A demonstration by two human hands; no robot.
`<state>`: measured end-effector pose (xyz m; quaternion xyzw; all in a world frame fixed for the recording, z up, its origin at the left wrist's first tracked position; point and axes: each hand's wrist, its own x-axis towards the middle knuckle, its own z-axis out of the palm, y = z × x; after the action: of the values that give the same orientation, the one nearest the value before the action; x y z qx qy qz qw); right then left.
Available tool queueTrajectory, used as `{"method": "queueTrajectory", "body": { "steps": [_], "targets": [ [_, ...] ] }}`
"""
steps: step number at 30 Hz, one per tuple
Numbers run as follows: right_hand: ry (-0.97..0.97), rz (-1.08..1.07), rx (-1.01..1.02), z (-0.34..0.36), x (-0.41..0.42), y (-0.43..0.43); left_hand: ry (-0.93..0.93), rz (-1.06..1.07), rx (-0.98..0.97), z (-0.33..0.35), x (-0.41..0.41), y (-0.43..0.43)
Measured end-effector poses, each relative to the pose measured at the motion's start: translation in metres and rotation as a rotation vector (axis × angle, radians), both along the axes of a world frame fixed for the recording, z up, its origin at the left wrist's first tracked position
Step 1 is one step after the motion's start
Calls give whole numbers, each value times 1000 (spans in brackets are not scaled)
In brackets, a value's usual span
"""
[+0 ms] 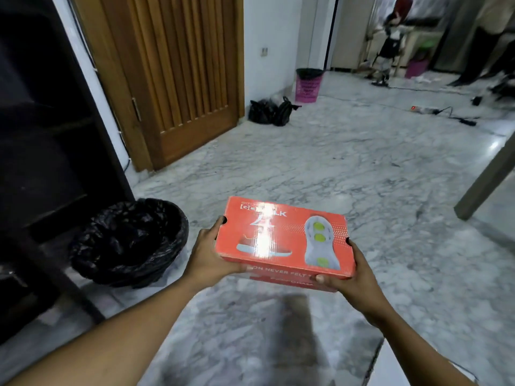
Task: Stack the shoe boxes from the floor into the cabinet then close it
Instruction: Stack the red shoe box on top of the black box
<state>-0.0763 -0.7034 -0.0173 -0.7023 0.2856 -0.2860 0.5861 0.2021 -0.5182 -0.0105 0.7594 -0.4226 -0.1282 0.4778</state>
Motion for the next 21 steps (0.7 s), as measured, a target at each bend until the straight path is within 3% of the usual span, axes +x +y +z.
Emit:
{"method": "queueTrajectory", "body": {
  "steps": [6, 10, 15, 21],
  "targets": [
    [-159, -26, -184, 141, -26, 55, -173, 6, -215, 163, -41, 63],
    [-300, 2, -346, 229, -34, 111, -285, 122, -295, 255, -74, 145],
    [-503, 143, -481, 313, -21, 200, -426, 367, -353, 334, -106, 284],
    [-609, 317, -540, 379, 20, 288, -595, 481, -478, 400, -123, 406]
  ]
}}
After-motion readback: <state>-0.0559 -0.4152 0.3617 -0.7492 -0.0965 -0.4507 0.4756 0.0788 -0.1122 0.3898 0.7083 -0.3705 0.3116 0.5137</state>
